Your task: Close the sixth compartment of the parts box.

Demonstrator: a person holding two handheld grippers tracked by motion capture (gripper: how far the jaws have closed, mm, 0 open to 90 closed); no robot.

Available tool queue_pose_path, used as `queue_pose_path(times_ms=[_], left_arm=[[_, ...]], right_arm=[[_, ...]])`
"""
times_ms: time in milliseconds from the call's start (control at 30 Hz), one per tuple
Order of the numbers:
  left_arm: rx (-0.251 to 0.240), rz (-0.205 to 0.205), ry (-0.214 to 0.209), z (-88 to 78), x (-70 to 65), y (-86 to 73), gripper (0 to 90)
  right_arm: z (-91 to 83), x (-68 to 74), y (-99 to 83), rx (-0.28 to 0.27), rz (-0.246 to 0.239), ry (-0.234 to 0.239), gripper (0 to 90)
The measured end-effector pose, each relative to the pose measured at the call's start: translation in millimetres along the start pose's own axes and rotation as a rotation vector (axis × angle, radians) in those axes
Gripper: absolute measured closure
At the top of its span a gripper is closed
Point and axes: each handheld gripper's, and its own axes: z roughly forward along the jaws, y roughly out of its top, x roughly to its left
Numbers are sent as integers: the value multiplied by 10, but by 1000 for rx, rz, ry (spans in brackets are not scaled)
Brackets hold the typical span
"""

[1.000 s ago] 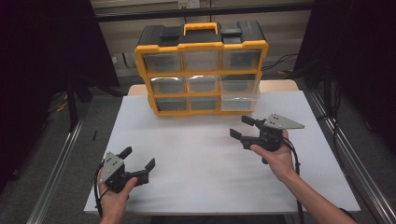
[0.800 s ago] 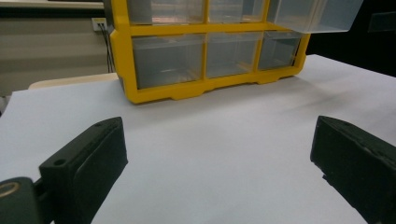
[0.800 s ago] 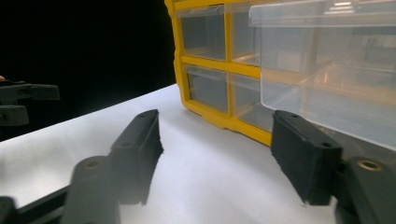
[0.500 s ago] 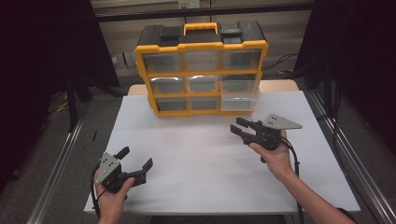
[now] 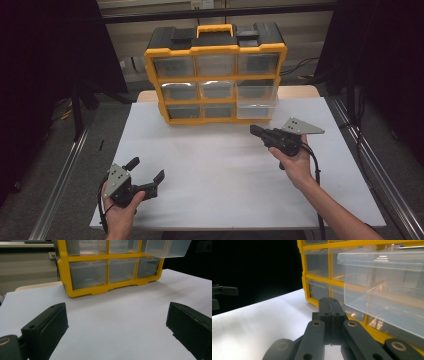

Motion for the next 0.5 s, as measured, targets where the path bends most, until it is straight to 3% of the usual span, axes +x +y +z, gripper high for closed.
queue_pose_path(times_ms=[500], left_arm=[[-4, 4, -7, -4, -6, 3, 38]], right_arm=[[147, -97, 6, -13, -22, -33, 900]])
